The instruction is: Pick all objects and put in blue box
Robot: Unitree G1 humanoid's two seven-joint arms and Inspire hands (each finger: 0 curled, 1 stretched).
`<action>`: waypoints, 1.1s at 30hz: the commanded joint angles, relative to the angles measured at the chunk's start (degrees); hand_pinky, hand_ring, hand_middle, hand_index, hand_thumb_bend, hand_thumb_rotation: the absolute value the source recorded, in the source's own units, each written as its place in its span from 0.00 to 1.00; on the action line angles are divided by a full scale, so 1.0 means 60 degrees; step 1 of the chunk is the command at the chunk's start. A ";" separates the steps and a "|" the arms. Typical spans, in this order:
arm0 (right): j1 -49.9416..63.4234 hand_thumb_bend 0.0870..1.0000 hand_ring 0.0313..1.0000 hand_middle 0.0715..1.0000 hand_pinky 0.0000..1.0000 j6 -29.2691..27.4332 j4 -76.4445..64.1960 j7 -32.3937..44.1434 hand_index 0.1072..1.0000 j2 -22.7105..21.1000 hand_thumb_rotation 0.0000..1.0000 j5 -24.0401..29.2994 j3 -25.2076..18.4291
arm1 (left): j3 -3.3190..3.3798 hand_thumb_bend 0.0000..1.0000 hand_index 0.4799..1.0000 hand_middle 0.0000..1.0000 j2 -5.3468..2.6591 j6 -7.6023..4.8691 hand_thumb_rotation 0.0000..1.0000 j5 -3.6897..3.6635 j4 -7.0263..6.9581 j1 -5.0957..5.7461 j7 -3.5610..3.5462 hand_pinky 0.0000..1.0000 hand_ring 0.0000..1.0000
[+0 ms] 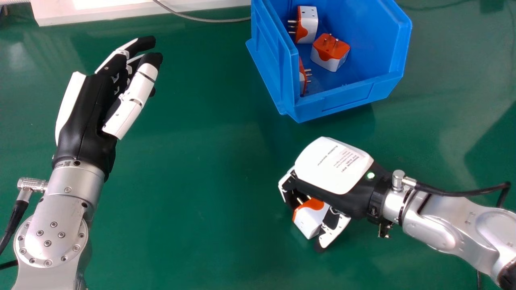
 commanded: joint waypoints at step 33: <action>0.2525 0.45 0.41 0.48 0.34 0.2756 -0.5134 0.0513 0.43 -0.0234 0.00 0.0782 -0.2841 | 0.0046 0.40 0.69 0.82 0.0078 -0.0265 0.73 -0.0098 -0.0007 -0.0188 -0.0020 0.77 0.85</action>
